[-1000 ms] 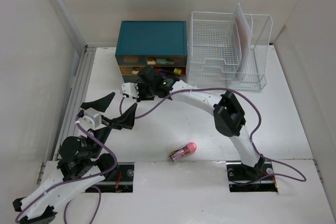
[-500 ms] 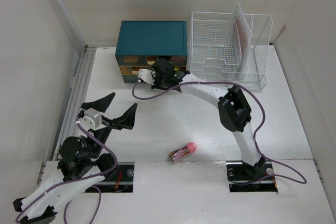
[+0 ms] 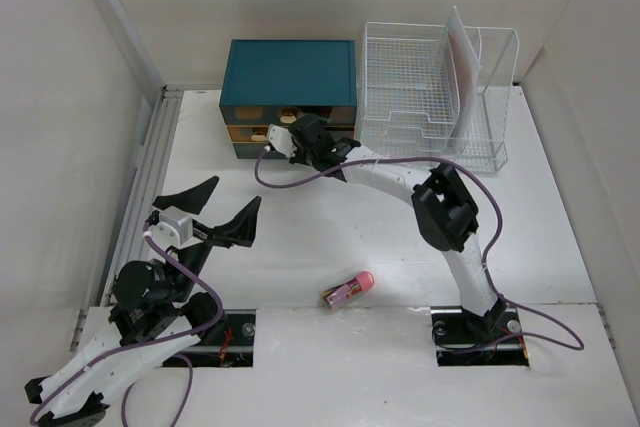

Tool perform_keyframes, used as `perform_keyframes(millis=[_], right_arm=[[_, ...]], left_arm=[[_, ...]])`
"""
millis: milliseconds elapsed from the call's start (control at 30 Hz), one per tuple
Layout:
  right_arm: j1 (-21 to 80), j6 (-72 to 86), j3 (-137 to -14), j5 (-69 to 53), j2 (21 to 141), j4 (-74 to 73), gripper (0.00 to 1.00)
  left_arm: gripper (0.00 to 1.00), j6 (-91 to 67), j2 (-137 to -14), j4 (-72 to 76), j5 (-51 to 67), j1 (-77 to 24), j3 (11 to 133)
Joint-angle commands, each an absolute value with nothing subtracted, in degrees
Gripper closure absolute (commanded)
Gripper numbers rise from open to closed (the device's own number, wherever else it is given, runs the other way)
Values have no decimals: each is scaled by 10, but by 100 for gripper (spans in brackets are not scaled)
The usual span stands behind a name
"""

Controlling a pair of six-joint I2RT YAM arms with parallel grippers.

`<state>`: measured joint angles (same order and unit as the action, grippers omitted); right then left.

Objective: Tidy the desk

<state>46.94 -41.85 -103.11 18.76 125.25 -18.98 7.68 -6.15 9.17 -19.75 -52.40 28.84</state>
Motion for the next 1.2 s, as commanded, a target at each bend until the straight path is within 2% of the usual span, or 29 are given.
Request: perform_keyframes(millis=[0,367,433,500,633,700,733,767,800,867,900,1000,1033,1067,1100,1167], right_arm=[[468,-427,-1027,255,1233,-102,100],[468,-432,-1009,275,1233,-62,100],[468,-432,-982,230,1196,-83,100],[468,-432,-974,109,1169,-123,100],[473,-400,-974,-11,1128,-224,100],[473,-384,-967,-2,1096,-224,65],[473,-384,-956,15,1081,-212,53],[473,-378,-929,32,1064,-184,48],[473,-378,-916,49,1027,-170,37],[473,-383,-886,101,991,-139,28],[473,-383,-880,115,957,-134,23],[473,-376,-855,156,910,-111,16],[468,-371,-847,156,877,-104,8],[459,-361,-834,156,861,-97,4],[452,-349,-834,148,845,-91,2],[415,-314,-825,71,798,-91,0]], left_arm=[[1,83,-60,124,-200,-524,287],[1,83,-60,124,-200,-524,287],[1,83,-60,124,-200,-524,287],[1,83,-60,124,-212,-524,287],[8,72,-71,135,-243,-524,282],[9,67,-76,141,-270,-524,277],[12,67,-76,147,-280,-524,277],[15,67,-90,147,-292,-524,271],[18,60,-96,155,-314,-524,271],[24,55,-123,162,-330,-524,265],[32,54,-134,167,-342,-524,265],[48,42,-187,167,-349,-524,265],[54,42,-200,167,-354,-524,265],[70,35,-214,182,-354,-524,265],[78,35,-243,191,-354,-524,265],[86,27,-278,218,-354,-524,265]])
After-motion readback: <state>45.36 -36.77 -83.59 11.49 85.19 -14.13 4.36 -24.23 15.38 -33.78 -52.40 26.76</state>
